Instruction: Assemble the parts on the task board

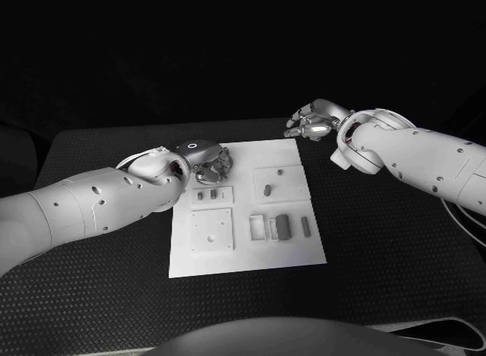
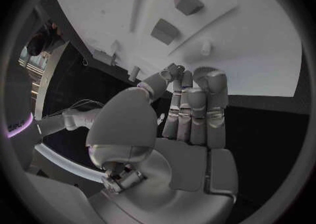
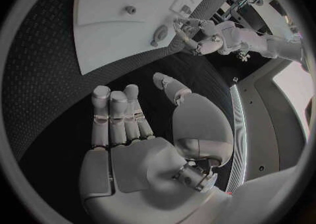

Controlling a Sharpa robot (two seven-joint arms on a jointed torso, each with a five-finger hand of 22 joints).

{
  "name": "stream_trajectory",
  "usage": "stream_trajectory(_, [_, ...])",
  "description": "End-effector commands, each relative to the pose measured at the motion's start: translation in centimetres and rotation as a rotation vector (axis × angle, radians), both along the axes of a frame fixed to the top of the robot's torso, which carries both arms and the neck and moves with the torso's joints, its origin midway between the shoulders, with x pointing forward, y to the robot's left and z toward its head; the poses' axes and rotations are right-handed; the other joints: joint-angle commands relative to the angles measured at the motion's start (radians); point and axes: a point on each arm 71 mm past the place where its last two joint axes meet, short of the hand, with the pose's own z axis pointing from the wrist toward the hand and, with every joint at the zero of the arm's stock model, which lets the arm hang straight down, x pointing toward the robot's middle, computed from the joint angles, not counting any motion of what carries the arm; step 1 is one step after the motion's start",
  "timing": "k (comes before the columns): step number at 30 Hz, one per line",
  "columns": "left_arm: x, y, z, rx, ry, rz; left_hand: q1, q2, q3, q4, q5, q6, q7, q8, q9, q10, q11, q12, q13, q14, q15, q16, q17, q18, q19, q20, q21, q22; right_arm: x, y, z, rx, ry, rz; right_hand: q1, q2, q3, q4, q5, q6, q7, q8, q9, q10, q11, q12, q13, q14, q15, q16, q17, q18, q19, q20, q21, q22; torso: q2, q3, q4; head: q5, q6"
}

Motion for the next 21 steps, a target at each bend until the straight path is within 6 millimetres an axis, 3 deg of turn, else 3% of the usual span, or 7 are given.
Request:
stream_trajectory(1, [-0.2, -0.1, 0.6, -0.044, -0.014, -0.007, 0.005, 0.012, 0.005, 0.0, 0.005, 0.007, -0.001, 0.005, 0.0, 0.013, 0.006, 0.004, 0.007, 0.013, -0.003, -0.002, -0.001, 0.127, 0.006, -0.002, 0.002, 0.019, -0.1, 0.1, 0.0, 0.0, 0.003, 0.013, -0.006, 0.006, -0.004, -0.001, 0.003, -0.009, 0.014, 0.007, -0.002, -0.005, 0.0, 0.005, -0.001, -0.006, 0.0, -0.002, -0.001, 0.053, -0.001, -0.007, -0.005, 0.0, 0.0, -0.0005, -0.0005, 0.001, 0.0])
stream_trajectory(16, [0.2, 2.4, 1.1, -0.018, 0.017, 0.043, 0.005, 0.011, 0.007, 0.0, 0.005, 0.008, -0.002, 0.006, 0.001, 0.015, 0.006, 0.002, 0.008, 0.015, -0.003, -0.003, -0.001, 0.127, 0.008, -0.002, 0.002, 0.018, -0.1, -0.1, 0.0, -0.001, 0.003, 0.009, -0.006, 0.006, -0.004, -0.001, 0.003, -0.009, 0.014, 0.007, -0.002, -0.005, 0.0, 0.006, -0.001, -0.006, 0.0, -0.002, -0.001, 0.053, -0.001, -0.007, -0.005, 0.0, 0.001, 0.0004, -0.0006, -0.001, 0.001])
stream_trajectory(21, [0.3, 3.1, 1.0, -0.01, 0.021, 0.057, 0.003, 0.011, 0.007, 0.0, 0.005, 0.008, -0.002, 0.006, 0.001, 0.016, 0.006, 0.001, 0.008, 0.015, -0.003, -0.004, -0.001, 0.126, 0.008, -0.002, 0.002, 0.018, -0.1, -0.2, 0.0, -0.002, 0.003, 0.008, -0.006, 0.006, -0.004, -0.001, 0.003, -0.009, 0.014, 0.007, -0.002, -0.005, 0.0, 0.006, -0.001, -0.006, 0.0, -0.002, -0.001, 0.053, -0.001, -0.007, -0.005, 0.0, 0.0, -0.001, 0.0001, 0.0, 0.0])
